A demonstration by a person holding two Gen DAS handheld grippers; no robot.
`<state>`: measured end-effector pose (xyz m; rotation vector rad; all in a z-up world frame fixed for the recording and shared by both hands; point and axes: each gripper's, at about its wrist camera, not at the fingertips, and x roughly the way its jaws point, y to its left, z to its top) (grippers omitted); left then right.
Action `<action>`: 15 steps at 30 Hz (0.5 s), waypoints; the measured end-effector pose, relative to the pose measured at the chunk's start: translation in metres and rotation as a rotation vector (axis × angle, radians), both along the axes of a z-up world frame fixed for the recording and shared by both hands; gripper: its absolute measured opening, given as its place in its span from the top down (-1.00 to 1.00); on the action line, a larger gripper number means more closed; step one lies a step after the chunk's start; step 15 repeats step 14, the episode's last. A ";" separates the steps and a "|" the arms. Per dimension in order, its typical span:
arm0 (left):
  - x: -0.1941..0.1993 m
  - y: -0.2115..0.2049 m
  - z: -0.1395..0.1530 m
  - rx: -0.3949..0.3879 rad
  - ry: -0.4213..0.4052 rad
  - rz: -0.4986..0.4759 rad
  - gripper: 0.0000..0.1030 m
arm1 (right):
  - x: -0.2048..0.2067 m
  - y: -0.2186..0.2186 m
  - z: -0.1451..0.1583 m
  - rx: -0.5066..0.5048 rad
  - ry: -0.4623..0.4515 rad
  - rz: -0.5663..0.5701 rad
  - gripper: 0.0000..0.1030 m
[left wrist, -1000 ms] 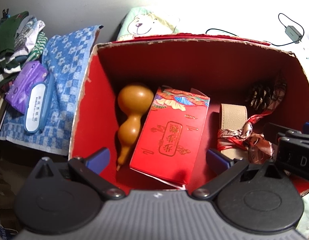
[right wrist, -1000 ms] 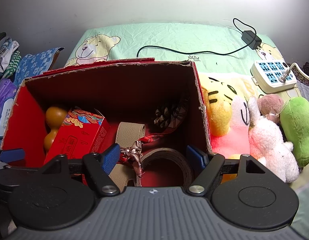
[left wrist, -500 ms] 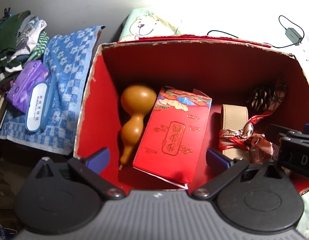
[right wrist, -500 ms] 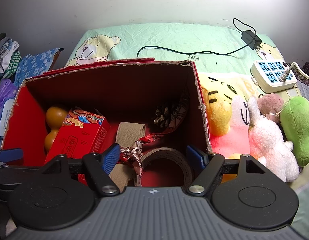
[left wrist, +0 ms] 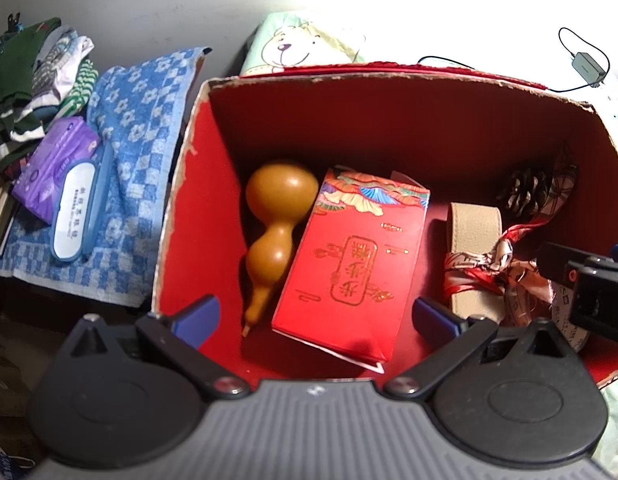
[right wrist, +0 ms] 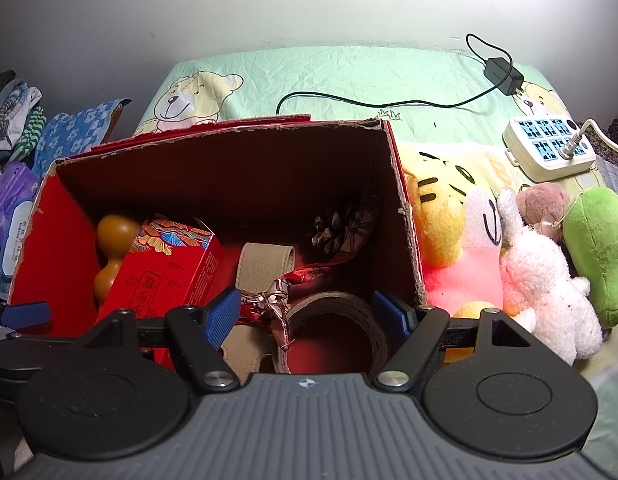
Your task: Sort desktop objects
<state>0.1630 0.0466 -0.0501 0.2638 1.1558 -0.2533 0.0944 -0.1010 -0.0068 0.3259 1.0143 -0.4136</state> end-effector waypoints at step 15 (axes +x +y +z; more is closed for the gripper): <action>-0.001 0.000 0.005 -0.041 -0.016 -0.002 -0.99 | -0.002 0.000 0.001 0.008 -0.014 -0.006 -0.47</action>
